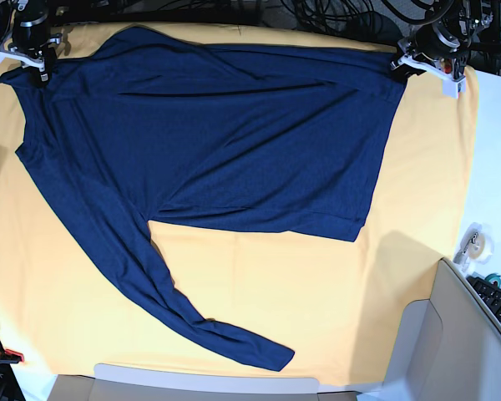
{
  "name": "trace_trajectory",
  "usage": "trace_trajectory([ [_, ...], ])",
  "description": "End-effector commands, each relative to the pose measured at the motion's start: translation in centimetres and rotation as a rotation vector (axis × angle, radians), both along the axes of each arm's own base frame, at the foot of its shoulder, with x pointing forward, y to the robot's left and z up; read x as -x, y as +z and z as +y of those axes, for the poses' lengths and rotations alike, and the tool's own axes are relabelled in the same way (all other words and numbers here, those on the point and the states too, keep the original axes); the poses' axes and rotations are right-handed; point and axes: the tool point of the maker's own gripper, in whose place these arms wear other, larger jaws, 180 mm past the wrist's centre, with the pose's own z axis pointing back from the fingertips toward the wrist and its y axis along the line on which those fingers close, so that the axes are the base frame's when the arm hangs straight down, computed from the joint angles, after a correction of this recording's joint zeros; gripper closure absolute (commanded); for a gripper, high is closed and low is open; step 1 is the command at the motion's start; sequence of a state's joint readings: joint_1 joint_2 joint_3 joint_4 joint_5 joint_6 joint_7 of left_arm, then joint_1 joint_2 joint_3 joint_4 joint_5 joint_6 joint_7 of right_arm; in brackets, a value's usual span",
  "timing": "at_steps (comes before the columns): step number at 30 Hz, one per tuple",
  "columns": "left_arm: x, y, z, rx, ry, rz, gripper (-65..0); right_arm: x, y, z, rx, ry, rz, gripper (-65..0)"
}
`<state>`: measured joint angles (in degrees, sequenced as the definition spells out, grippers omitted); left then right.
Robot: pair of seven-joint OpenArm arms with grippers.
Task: Fold the T-shirt properly
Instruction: 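Lift both grippers and pull the shirt edge toward the robot, then lower the shirt edge and open both grippers to release it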
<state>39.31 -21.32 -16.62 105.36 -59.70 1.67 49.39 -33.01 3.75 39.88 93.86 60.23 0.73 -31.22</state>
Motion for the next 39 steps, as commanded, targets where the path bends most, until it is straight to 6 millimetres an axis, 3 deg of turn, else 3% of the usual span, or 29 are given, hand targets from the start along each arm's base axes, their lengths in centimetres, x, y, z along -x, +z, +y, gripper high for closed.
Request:
trace_trajectory([
  [1, -0.5, 0.6, 0.8, -0.033, 0.001, -0.024, -1.4, 3.6, -2.4, 0.0, -0.025, -0.036, 0.173, 0.0],
  [5, -0.5, 0.6, 0.8, -0.033, 0.001, -0.024, -8.6, 3.8, -2.5, 0.1, -0.031, -0.035, 0.178, -1.6],
  [10, -0.5, 0.5, 0.9, -0.033, 0.003, -0.022, -18.4, 3.9, -2.5, 0.1, -0.031, -0.035, 0.179, -16.1],
  [15, -0.4, 0.7, 1.5, -0.044, 0.017, -0.024, -20.2, 4.3, -2.6, 0.2, -0.034, -0.034, 0.189, -23.3],
  [23, -0.4, 2.1, 5.1, -0.101, 0.118, -0.06, -20.3, 5.3, -3.1, 0.8, -0.074, -0.016, 0.228, -23.8],
  [34, -0.5, 2.2, 5.3, -0.106, 0.119, -0.065, -20.3, 6.8, -3.2, 0.6, -0.066, -0.025, 0.257, -23.8],
  [39, -0.5, 2.3, 5.2, -0.106, 0.119, -0.066, -20.3, 9.8, -2.9, -0.4, -0.061, -0.107, 0.286, -23.8],
])
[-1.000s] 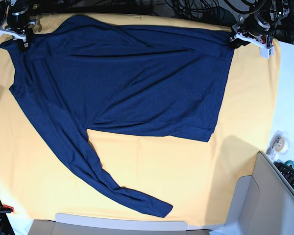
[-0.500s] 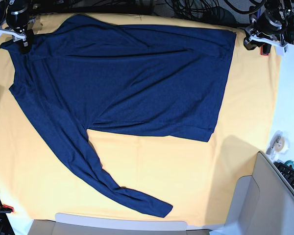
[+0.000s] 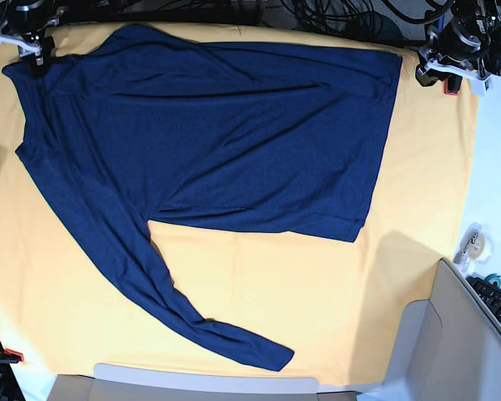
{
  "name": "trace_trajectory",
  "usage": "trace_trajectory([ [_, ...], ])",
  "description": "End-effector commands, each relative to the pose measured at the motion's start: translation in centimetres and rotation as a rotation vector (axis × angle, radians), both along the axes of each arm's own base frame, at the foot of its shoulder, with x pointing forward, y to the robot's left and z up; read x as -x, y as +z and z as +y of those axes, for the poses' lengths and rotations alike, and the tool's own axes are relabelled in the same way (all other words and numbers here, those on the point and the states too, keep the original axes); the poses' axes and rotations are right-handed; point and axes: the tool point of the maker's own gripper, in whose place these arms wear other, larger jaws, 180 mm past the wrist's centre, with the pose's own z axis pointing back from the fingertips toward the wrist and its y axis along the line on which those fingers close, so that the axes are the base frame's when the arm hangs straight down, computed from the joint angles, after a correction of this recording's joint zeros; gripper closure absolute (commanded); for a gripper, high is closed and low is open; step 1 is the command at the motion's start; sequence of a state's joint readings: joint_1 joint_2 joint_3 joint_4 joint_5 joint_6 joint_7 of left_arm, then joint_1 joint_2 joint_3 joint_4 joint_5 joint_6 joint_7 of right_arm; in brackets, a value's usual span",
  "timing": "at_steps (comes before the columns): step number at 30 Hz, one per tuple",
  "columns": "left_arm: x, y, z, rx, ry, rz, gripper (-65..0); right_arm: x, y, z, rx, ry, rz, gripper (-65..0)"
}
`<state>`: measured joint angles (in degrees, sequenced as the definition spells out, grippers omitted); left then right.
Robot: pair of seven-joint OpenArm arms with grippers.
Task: Fold the T-shirt properly
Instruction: 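Lower the shirt edge and open both grippers to release it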
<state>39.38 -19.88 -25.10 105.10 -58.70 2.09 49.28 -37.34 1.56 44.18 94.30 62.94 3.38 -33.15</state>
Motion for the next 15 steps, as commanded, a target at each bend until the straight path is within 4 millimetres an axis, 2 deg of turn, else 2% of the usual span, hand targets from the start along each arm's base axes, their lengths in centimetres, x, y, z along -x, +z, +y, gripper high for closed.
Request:
trace_trajectory([
  [1, -0.5, 0.8, 0.5, -0.019, -0.008, -0.026, -20.3, 6.5, -3.0, -0.3, -0.035, -0.075, 0.269, -23.8],
  [7, -0.4, 0.7, 0.3, -0.015, -0.012, -0.023, -20.3, 8.3, -3.0, -0.3, -0.037, -0.082, 0.309, -23.8],
  [15, -0.4, 0.7, 0.2, -0.014, -0.013, -0.022, -20.3, 8.3, -3.0, -0.1, -0.038, -0.076, 0.311, -23.9],
])
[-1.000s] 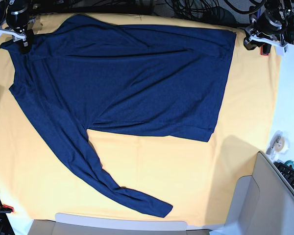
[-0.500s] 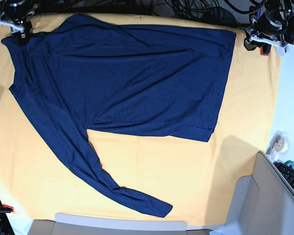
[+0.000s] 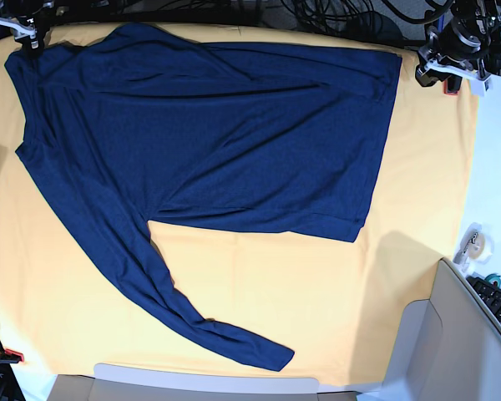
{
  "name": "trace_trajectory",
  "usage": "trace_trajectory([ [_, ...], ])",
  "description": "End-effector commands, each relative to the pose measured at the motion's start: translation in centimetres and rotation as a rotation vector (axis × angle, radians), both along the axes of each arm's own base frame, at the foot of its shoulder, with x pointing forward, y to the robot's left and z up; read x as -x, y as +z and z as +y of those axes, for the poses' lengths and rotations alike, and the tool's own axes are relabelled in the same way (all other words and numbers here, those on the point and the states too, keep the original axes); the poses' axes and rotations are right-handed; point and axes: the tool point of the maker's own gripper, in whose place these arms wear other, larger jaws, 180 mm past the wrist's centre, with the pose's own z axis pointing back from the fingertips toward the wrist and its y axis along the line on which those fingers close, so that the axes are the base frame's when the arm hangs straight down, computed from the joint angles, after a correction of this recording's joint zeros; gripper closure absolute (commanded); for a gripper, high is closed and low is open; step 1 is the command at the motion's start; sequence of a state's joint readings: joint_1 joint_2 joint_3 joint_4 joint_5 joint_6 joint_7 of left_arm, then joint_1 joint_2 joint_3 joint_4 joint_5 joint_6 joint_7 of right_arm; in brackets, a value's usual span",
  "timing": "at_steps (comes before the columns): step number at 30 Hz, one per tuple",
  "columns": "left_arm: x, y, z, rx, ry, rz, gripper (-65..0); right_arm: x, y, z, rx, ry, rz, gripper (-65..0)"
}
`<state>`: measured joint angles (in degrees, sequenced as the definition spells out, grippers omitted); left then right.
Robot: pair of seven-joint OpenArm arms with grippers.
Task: Fold the T-shirt properly
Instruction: 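Lower the shirt edge and open both grippers to release it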
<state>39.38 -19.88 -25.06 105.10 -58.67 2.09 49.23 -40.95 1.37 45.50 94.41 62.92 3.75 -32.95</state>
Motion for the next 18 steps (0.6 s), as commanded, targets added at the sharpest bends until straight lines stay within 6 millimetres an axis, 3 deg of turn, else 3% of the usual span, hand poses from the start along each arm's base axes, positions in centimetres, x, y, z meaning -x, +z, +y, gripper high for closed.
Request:
trace_trajectory([
  [1, -0.4, 0.7, 0.3, -0.014, -0.012, -0.022, -20.3, 5.5, -3.1, 0.6, -0.057, -0.064, 0.254, -23.9],
  [7, -0.4, 0.7, 0.2, -0.014, -0.014, -0.021, -20.3, 5.2, -3.3, 1.3, -0.106, -0.035, 0.266, -24.0],
  [14, -0.4, 0.7, 0.2, -0.012, -0.013, -0.022, -20.3, 2.4, -3.5, 3.4, -0.209, 0.032, 0.241, -24.0],
  [18, -0.4, 0.7, 0.2, -0.012, -0.013, -0.022, -20.3, 0.8, -2.4, 4.4, -0.194, 0.124, 0.201, -24.0],
])
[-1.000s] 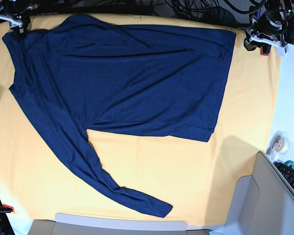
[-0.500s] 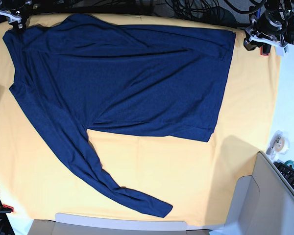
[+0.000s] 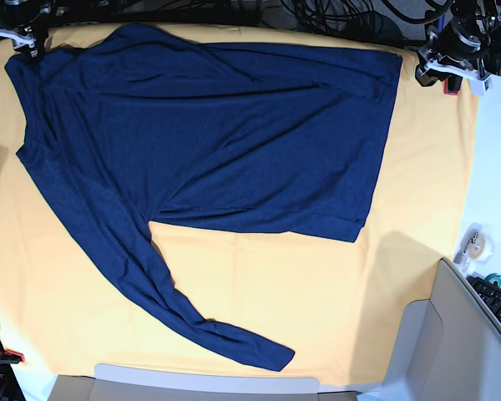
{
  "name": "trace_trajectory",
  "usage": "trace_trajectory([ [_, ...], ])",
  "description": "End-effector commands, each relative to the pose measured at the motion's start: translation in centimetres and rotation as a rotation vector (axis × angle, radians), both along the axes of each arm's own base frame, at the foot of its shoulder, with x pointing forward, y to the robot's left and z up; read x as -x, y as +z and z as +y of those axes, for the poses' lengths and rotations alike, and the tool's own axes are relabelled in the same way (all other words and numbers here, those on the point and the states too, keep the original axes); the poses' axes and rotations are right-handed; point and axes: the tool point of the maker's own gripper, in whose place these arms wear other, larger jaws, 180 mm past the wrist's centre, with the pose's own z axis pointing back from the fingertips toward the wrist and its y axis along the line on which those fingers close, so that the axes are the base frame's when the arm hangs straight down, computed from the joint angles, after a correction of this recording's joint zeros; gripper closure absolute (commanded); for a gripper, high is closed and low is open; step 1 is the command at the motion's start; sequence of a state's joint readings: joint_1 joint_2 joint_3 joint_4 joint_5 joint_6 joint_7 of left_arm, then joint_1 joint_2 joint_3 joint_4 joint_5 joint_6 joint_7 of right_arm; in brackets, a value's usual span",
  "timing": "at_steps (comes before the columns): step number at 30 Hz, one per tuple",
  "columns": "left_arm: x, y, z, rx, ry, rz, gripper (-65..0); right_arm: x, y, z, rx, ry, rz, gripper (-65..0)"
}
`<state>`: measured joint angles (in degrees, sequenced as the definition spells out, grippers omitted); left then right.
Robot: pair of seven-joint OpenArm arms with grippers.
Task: Fold the T-shirt properly
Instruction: 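Lower the shirt edge and open both grippers to release it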
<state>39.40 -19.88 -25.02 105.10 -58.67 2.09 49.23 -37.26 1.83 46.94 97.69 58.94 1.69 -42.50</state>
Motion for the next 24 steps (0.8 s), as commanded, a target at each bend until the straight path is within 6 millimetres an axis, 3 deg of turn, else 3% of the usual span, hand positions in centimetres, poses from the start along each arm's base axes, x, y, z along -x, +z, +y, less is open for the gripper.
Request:
trace_trajectory([
  [1, -0.4, 0.7, 0.2, -0.013, -0.013, -0.023, -20.3, 2.6, -2.4, 3.4, -0.136, 0.058, 0.154, -24.0],
  [11, -0.6, 0.8, 0.2, -0.012, -0.013, -0.027, -20.3, 1.0, 0.5, 4.0, -0.073, 0.114, 0.093, -24.0],
  [18, -0.6, 0.7, 0.1, -0.01, -0.013, -0.027, -20.3, -1.4, 4.0, 4.6, 0.004, 0.174, 0.014, -24.0],
  [24, -0.6, 0.7, 0.1, -0.009, -0.014, -0.026, -20.3, -1.8, 4.5, 4.8, 0.0, 0.178, -0.006, -23.9],
])
